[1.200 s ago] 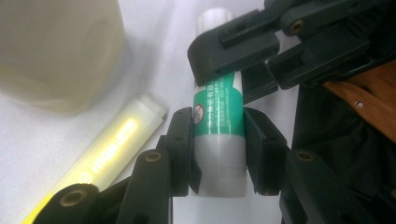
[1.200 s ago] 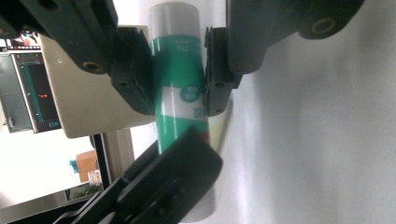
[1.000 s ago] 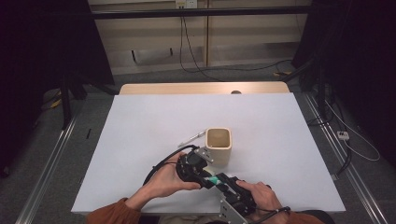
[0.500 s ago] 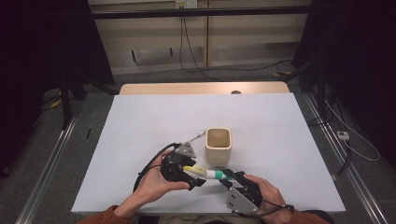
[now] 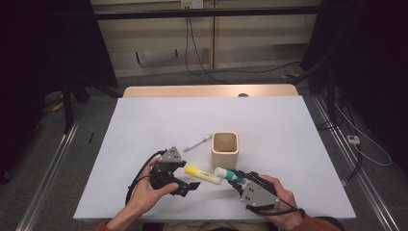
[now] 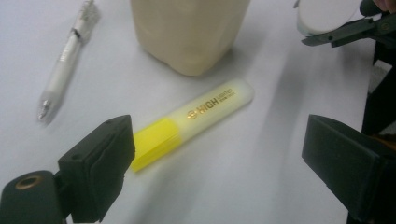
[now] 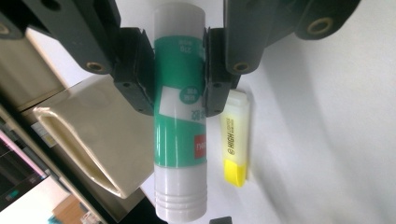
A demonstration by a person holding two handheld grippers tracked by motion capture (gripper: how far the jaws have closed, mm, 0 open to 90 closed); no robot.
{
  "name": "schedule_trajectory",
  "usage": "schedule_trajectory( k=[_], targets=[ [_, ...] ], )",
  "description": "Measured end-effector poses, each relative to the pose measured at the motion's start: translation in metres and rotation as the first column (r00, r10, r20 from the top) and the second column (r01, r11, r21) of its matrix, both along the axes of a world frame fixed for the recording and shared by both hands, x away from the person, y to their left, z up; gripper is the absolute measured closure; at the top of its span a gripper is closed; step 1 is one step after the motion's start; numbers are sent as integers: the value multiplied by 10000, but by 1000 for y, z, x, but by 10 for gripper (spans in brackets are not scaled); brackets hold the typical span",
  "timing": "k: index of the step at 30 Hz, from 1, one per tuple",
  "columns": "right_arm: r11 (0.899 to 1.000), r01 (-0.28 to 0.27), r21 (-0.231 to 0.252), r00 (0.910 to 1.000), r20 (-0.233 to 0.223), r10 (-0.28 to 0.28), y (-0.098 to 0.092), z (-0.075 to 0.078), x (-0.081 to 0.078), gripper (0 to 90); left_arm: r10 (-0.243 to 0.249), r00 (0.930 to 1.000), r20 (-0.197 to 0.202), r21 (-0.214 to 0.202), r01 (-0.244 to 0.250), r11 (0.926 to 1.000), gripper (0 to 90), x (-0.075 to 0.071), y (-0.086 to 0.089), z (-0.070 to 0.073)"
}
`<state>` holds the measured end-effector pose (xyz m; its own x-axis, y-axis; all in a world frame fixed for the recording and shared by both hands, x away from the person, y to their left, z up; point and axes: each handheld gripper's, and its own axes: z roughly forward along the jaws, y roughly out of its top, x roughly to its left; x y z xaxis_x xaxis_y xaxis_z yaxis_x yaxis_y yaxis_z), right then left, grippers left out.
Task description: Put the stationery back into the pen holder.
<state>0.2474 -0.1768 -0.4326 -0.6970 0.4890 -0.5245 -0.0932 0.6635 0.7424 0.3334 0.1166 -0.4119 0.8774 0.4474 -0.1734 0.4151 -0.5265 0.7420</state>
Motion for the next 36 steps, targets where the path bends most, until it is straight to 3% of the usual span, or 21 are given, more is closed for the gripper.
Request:
schedule_trajectory(
  k=[3, 5, 10, 12, 15, 16, 19, 20, 23, 25, 29, 33, 36],
  targets=[
    [9991, 45, 431, 9996, -281, -33, -2, 3, 1, 671, 395, 9987, 312, -430, -381, 9983, 68, -2, 10, -2],
    [9980, 91, 625, 9993, -375, -68, -3, 5, 1, 671, 417, 9970, 648, -372, -393, 9985, 65, -4, 17, -4],
    [9930, 177, 1172, 9989, -462, -124, -6, 13, 3, 671, 1304, 9876, 876, -599, -1254, 9903, 57, -7, 33, -13],
    [9903, 288, 1363, 9976, -661, -199, -8, 14, 3, 671, 1446, 9825, 1177, -645, -1377, 9884, 57, -9, 37, -19],
    [9850, 398, 1677, 9963, -822, -263, -9, 16, 6, 671, 1331, 9838, 1201, -948, -1221, 9880, 57, -13, 40, -26],
    [9832, 437, 1772, 9960, -845, -291, -10, 17, 6, 671, 1295, 9822, 1359, -869, -1184, 9892, 59, -14, 41, -26],
    [9729, 570, 2242, 9938, -1057, -338, -13, 21, 8, 671, 1408, 9813, 1314, -746, -1318, 9885, 63, -15, 41, -28],
    [9694, 607, 2378, 9928, -1153, -339, -14, 22, 8, 671, 1523, 9813, 1178, -905, -1421, 9857, 63, -14, 41, -29],
    [9565, 714, 2827, 9893, -1426, -317, -17, 25, 10, 671, 1644, 9766, 1388, -819, -1541, 9847, 63, -13, 44, -27],
    [9452, 826, 3159, 9860, -1638, -314, -19, 28, 12, 671, 1655, 9795, 1151, -944, -1551, 9834, 63, -13, 46, -28],
    [9300, 1054, 3521, 9807, -1917, -386, -22, 33, 14, 671, 1360, 9802, 1442, -577, -1289, 9900, 63, -14, 43, -27],
    [9172, 1188, 3803, 9774, -2076, -406, -24, 39, 17, 671, 1321, 9833, 1251, -531, -1263, 9906, 63, -14, 42, -28],
    [8990, 1345, 4168, 9734, -2255, -411, -26, 44, 20, 671, 1411, 9830, 1179, -491, -1361, 9895, 63, -14, 43, -29]
  ],
)
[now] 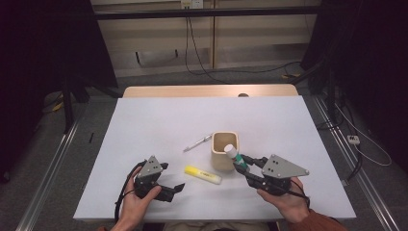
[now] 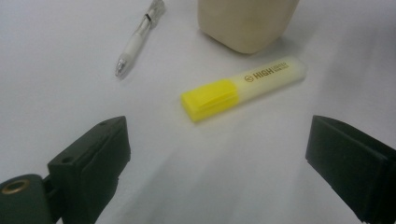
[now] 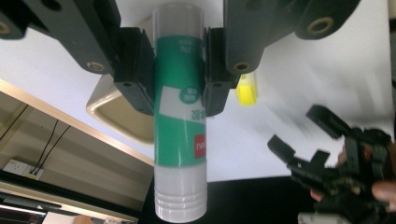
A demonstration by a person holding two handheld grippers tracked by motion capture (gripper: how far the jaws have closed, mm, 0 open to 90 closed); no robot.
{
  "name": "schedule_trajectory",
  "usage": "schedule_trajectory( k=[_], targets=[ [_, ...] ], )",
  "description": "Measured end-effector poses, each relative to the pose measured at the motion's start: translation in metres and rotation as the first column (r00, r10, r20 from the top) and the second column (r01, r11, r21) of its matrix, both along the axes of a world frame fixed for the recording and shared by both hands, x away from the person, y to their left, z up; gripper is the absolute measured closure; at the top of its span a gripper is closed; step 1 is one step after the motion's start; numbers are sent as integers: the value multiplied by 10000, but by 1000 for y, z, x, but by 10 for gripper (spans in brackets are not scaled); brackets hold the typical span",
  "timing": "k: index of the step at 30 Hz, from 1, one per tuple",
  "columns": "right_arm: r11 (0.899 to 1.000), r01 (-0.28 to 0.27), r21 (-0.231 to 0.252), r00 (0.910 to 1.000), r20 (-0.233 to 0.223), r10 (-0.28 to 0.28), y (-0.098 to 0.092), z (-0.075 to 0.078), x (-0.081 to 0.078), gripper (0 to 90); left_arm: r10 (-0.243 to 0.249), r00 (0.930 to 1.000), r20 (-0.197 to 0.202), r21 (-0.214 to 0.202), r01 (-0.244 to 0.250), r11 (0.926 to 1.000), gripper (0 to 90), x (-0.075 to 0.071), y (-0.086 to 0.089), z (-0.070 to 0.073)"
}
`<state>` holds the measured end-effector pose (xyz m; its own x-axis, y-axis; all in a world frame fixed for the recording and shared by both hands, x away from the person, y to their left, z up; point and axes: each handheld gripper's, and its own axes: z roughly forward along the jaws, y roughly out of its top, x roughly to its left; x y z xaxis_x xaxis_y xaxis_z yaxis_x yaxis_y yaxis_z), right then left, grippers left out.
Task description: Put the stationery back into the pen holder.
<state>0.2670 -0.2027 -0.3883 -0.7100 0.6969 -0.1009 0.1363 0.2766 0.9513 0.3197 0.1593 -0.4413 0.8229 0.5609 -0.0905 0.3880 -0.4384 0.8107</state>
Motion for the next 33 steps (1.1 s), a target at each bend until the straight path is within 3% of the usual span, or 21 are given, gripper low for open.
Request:
schedule_trajectory(
  k=[6, 19, 27, 33],
  targets=[
    [9978, 287, 599, 9994, -206, -275, -4, 11, 8, 671, 93, 9999, 110, 79, -94, 9999, 63, 1, 1, 0],
    [9902, 436, 1325, 9989, 134, -458, 0, 31, 24, 671, 145, 9998, 126, 141, -147, 9998, 63, 2, 2, 0],
    [9825, 420, 1815, 9988, 183, -460, 6, 33, 40, 671, 298, 9991, 316, 11, -299, 9996, 63, 2, 4, 1],
    [9760, 509, 2118, 9975, 375, -601, 9, 29, 57, 670, 177, 9996, 201, 51, -178, 9998, 63, 2, 3, 0]
  ],
)
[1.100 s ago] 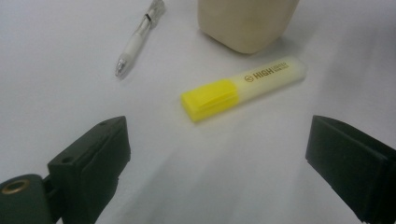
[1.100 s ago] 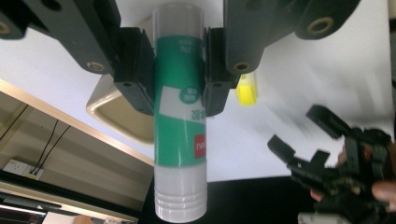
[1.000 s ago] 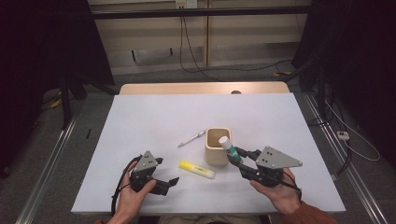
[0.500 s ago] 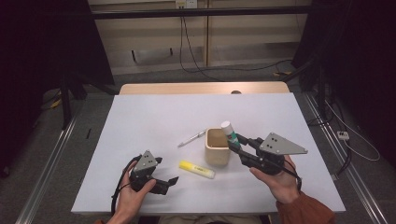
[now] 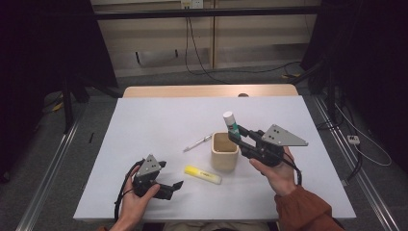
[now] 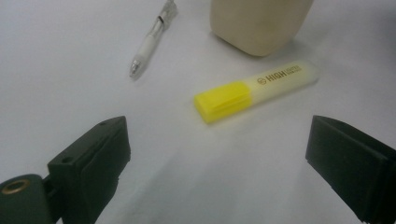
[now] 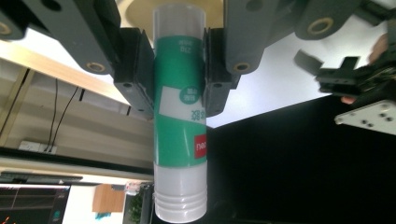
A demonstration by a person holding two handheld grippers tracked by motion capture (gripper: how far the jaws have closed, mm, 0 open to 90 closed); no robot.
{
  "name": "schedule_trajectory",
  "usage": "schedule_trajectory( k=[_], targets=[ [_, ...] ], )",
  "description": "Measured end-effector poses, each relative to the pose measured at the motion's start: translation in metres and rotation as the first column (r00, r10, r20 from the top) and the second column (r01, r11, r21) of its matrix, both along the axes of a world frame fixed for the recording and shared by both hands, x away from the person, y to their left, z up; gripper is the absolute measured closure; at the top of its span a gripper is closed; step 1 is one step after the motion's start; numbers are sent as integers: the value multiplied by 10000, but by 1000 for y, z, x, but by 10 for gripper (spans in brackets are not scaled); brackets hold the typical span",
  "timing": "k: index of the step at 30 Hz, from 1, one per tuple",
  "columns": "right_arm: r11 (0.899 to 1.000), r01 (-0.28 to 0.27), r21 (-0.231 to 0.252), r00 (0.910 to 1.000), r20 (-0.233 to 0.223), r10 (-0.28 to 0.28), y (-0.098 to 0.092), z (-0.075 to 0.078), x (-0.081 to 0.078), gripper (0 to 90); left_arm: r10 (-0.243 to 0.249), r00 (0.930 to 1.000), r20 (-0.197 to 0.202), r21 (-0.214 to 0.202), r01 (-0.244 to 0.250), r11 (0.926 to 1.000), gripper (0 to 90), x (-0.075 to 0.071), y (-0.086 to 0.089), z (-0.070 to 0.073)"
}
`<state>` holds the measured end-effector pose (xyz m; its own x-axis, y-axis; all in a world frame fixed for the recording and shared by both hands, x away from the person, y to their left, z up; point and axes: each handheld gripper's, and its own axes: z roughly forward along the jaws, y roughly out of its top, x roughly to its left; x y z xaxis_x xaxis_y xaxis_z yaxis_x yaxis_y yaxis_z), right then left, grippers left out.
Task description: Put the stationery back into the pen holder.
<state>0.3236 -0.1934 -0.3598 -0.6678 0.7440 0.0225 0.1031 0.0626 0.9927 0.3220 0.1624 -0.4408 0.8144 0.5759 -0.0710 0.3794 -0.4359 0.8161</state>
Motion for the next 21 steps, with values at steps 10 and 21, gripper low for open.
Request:
schedule_trajectory(
  k=[10, 21],
  targets=[
    [10000, -87, 0, 9996, -281, 87, 6, -15, 14, 670, -143, 9999, -45, 42, 143, 9999, 63, 0, -1, -1],
    [9999, -69, -81, 9978, -664, 64, 9, -36, 21, 670, -162, 9999, -34, -26, 162, 9999, 63, 0, -1, -1]
  ],
)
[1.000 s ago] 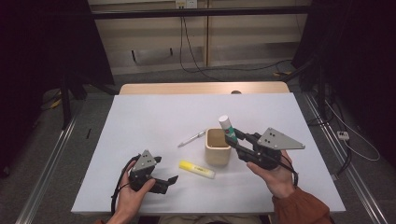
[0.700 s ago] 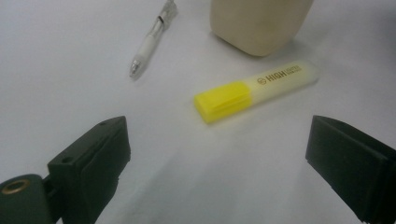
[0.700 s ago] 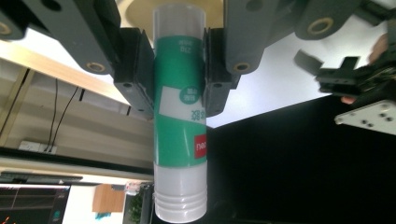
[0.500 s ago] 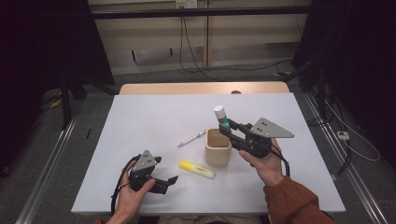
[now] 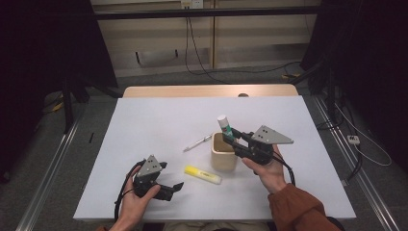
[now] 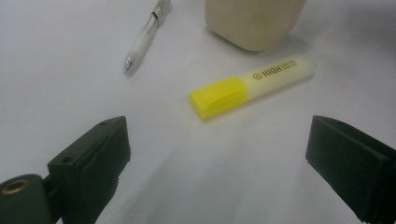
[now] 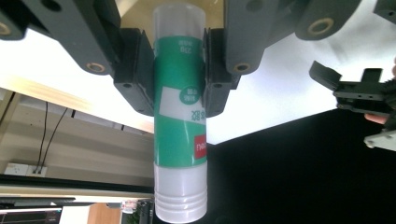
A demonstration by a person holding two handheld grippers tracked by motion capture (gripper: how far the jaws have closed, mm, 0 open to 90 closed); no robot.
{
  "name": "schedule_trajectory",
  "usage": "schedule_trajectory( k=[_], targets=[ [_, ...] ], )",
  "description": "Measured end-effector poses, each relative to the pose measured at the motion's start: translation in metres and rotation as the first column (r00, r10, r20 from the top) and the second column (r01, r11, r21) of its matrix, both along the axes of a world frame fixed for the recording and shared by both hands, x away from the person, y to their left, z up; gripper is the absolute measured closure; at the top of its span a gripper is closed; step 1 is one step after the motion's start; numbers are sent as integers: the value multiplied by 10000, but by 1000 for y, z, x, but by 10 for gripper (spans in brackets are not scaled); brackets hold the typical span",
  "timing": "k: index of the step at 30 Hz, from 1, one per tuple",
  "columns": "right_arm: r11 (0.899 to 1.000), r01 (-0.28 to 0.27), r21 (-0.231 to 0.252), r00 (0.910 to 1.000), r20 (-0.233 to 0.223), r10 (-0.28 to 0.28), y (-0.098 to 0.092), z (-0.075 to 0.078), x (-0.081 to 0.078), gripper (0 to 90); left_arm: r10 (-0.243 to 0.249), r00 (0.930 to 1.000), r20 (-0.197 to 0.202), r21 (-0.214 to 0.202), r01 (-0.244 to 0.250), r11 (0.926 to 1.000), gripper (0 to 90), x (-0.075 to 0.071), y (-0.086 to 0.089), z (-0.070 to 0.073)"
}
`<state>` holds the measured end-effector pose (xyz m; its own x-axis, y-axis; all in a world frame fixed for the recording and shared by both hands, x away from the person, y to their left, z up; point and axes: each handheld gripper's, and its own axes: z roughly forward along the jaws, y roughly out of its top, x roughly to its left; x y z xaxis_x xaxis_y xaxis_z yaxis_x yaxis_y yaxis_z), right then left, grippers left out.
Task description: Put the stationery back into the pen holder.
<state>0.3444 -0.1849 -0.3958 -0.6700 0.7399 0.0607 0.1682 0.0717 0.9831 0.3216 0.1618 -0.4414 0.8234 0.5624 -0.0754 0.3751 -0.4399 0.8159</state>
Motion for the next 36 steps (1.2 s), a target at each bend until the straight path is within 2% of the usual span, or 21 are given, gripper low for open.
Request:
schedule_trajectory(
  k=[13, 14, 16, 18, 22, 26, 30, 34, 36],
  targets=[
    [9996, -274, -26, 9988, -417, 273, 3, -12, -1, 663, 100, 9999, 81, 28, -100, 9999, 63, 0, 1, 1],
    [9997, -249, -25, 9985, -488, 247, 3, -12, -2, 641, 78, 9999, 65, 24, -78, 10000, 63, 0, 1, 1],
    [9998, -157, 106, 9989, -447, 162, 2, -10, -2, 516, 68, 10000, -27, 60, -68, 10000, 63, 0, 1, 1],
    [9999, 35, 132, 9997, -247, -31, 1, -7, -4, 459, 7, 10000, -15, 94, -7, 10000, 63, 0, 1, 0],
    [9992, 158, 368, 9997, -186, -151, -3, -3, -5, 340, -1, 10000, -36, 100, 2, 9999, 63, 1, 0, 0],
    [9990, 351, 278, 9985, -419, -340, -6, -3, -6, 232, 49, 10000, -43, 143, -49, 9999, 63, 1, 1, 0],
    [9982, 564, 189, 9972, -511, -554, -13, -2, -11, 162, 167, 9997, -153, 90, -165, 9998, 63, 1, 1, -1],
    [9969, 781, 31, 9955, -548, -778, -25, -4, -19, 135, 255, 9996, -84, 80, -255, 9996, 63, 2, 2, 0],
    [9966, 812, -111, 9950, -579, -818, -32, -6, -24, 136, 295, 9994, -172, 52, -294, 9996, 63, 2, 2, 0]
  ],
)
